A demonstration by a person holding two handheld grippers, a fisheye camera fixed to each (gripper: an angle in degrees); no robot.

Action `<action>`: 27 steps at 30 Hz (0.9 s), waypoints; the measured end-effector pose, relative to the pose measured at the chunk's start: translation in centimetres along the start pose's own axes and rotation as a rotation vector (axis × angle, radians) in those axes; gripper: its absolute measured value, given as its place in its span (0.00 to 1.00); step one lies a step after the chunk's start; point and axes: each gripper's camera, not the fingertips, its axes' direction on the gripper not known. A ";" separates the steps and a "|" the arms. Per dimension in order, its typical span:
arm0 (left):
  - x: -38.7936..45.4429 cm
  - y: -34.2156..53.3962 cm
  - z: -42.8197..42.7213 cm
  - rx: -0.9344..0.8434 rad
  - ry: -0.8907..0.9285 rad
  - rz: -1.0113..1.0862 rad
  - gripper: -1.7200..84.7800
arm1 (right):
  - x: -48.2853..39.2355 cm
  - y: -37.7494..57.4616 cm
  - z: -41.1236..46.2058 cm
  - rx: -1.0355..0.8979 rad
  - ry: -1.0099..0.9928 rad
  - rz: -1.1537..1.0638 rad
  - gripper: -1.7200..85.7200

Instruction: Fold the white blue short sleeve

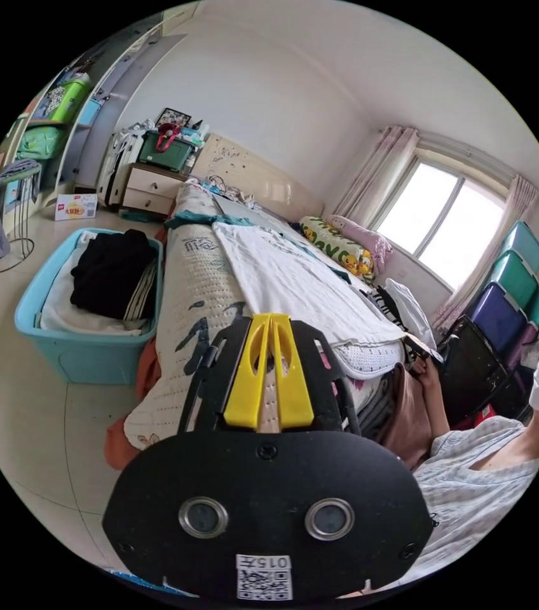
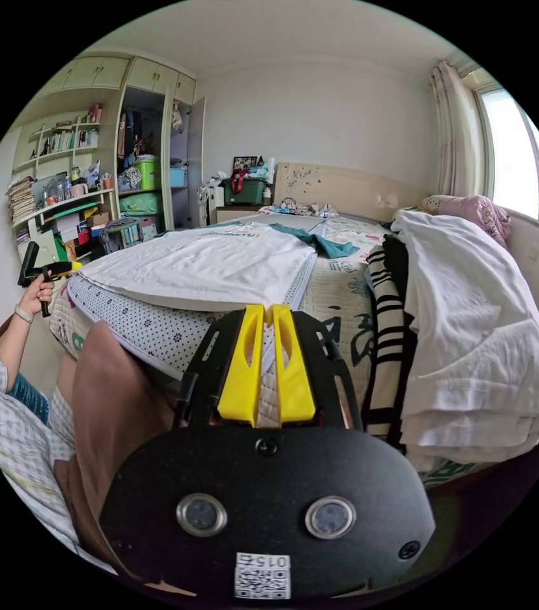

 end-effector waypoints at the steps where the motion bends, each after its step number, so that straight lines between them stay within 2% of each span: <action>1: 0.3 0.3 -0.9 0.010 -0.020 0.007 0.02 | 0.6 0.5 -0.1 0.001 -0.012 0.001 0.06; 5: 1.5 2.1 -5.7 0.097 -0.133 0.024 0.01 | 2.0 2.6 0.1 -0.036 -0.046 -0.027 0.05; 7: 1.7 2.8 -7.3 0.106 -0.134 0.033 0.02 | 2.2 3.6 0.9 -0.052 -0.047 -0.046 0.05; 9: 1.5 3.3 -7.8 0.102 -0.095 0.017 0.03 | 2.3 4.4 2.1 -0.062 -0.029 -0.052 0.05; 13: 1.3 2.9 -5.2 -0.001 0.012 -0.001 0.12 | 2.9 5.7 4.3 -0.070 -0.012 -0.043 0.06; 15: 1.9 2.6 -3.7 -0.037 0.047 0.013 0.13 | 3.1 6.3 4.7 -0.067 -0.014 -0.041 0.06; 20: 4.0 2.4 -3.5 -0.017 -0.019 0.052 0.03 | 3.6 7.9 5.7 -0.061 -0.008 -0.038 0.06; 27: 5.5 3.8 -8.7 0.062 -0.028 0.062 0.02 | 4.3 9.1 4.9 -0.034 -0.062 -0.042 0.06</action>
